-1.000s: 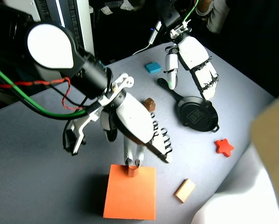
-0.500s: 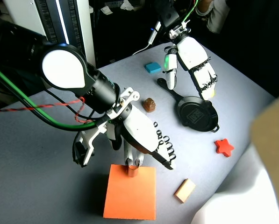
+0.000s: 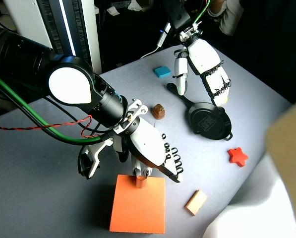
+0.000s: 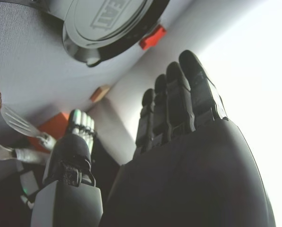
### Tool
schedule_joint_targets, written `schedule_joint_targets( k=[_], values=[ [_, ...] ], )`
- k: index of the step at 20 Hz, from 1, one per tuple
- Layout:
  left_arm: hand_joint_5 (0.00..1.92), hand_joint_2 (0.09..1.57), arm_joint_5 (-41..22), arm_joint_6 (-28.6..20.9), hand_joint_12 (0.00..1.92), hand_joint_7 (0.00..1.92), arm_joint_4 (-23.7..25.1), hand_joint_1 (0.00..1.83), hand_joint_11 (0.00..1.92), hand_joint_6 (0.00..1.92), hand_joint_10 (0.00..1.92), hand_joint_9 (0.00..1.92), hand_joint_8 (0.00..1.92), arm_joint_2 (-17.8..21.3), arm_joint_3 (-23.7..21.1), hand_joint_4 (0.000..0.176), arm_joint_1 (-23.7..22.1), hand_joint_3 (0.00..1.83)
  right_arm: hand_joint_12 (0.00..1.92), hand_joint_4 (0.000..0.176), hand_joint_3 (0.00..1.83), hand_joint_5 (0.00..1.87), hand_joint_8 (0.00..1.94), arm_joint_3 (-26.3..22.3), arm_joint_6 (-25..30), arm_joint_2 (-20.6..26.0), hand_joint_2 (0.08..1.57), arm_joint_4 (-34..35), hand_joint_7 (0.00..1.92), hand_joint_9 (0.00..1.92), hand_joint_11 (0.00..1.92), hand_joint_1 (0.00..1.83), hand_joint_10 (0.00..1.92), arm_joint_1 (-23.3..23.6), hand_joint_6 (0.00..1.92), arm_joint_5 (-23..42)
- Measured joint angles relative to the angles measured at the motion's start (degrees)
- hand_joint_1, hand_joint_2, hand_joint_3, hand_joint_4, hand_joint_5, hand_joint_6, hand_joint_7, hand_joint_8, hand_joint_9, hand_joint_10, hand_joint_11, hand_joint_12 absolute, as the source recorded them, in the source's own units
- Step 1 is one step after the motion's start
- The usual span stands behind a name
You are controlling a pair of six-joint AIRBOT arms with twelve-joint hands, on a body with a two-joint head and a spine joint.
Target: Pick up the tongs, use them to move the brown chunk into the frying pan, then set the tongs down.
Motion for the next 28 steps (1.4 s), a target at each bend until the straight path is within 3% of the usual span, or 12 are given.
schedule_joint_targets(
  k=[1,4,6,9,11,14,18,23,28],
  values=[
    [0.09,1.25,0.0,0.0,0.64,0.17,0.0,0.09,0.00,0.00,0.01,0.17,0.00,0.0,0.0,0.016,0.0,0.00,0.02,0.000,0.02,0.06,0.03,0.0,0.0,0.0,0.92,0.0,0.08,0.05,0.02,1.14,0.02,0.0,0.02,0.0],
    [0.12,1.25,-0.1,0.0,0.65,0.18,-0.3,0.14,0.00,0.01,0.00,0.17,0.00,-0.1,0.0,0.013,0.0,0.00,0.68,0.000,0.01,0.17,0.03,0.0,-0.4,0.0,0.93,0.0,0.22,0.16,0.00,1.12,0.08,0.0,0.05,0.0],
    [0.11,1.25,-0.1,-0.3,0.60,0.16,-0.3,0.14,0.00,0.00,0.00,0.16,0.00,-0.7,0.3,0.014,0.2,0.00,0.91,0.000,0.01,0.24,0.04,0.0,-0.7,-0.1,0.93,0.0,0.29,0.21,0.00,1.13,0.11,0.0,0.08,0.0],
    [0.13,1.25,0.1,-0.3,0.66,0.17,-0.4,0.14,0.00,0.00,0.01,0.18,0.00,-0.7,0.3,0.013,0.3,0.00,1.12,0.000,0.01,0.32,0.04,0.0,-0.9,-0.1,0.94,0.0,0.37,0.25,0.00,1.14,0.16,0.0,0.12,0.1],
    [0.11,1.26,0.0,-0.3,0.62,0.16,-0.4,0.10,0.00,0.00,0.00,0.17,0.00,-0.7,0.3,0.012,0.3,0.00,1.21,0.000,0.02,0.34,0.03,0.0,-0.9,-0.2,0.96,0.0,0.41,0.27,0.00,1.14,0.21,0.0,0.13,0.2],
    [0.11,1.26,0.0,-0.3,0.61,0.15,-0.4,0.08,0.00,0.00,0.00,0.15,0.00,-0.7,0.3,0.013,0.3,0.00,1.33,0.000,0.01,0.36,0.02,0.0,-0.9,-0.4,0.97,0.0,0.49,0.24,0.00,1.18,0.49,0.0,0.20,0.2],
    [0.10,1.26,-0.1,-0.3,0.63,0.16,-0.4,0.09,0.00,0.00,0.00,0.16,0.00,-0.7,0.4,0.011,0.3,0.00,1.52,0.000,0.03,0.43,0.04,0.0,-0.9,-0.5,1.02,0.0,0.63,0.31,0.00,1.18,0.70,0.0,0.45,0.3],
    [0.12,1.26,-0.1,-0.3,0.67,0.16,-0.4,0.10,0.00,0.00,0.00,0.17,0.00,-0.7,0.4,0.011,0.3,0.00,1.61,0.000,0.05,0.57,0.09,0.0,-0.9,-0.5,1.07,0.0,0.79,0.46,0.02,1.15,0.72,0.0,0.52,0.5],
    [0.10,1.26,-0.1,-0.3,0.65,0.15,-0.4,0.09,0.00,0.00,0.00,0.17,0.00,-0.7,0.4,0.016,0.3,0.00,1.51,0.000,0.05,0.82,0.03,-0.1,-0.9,-0.5,1.09,0.1,0.93,0.66,0.23,1.13,0.56,0.4,0.28,0.5]
  ],
)
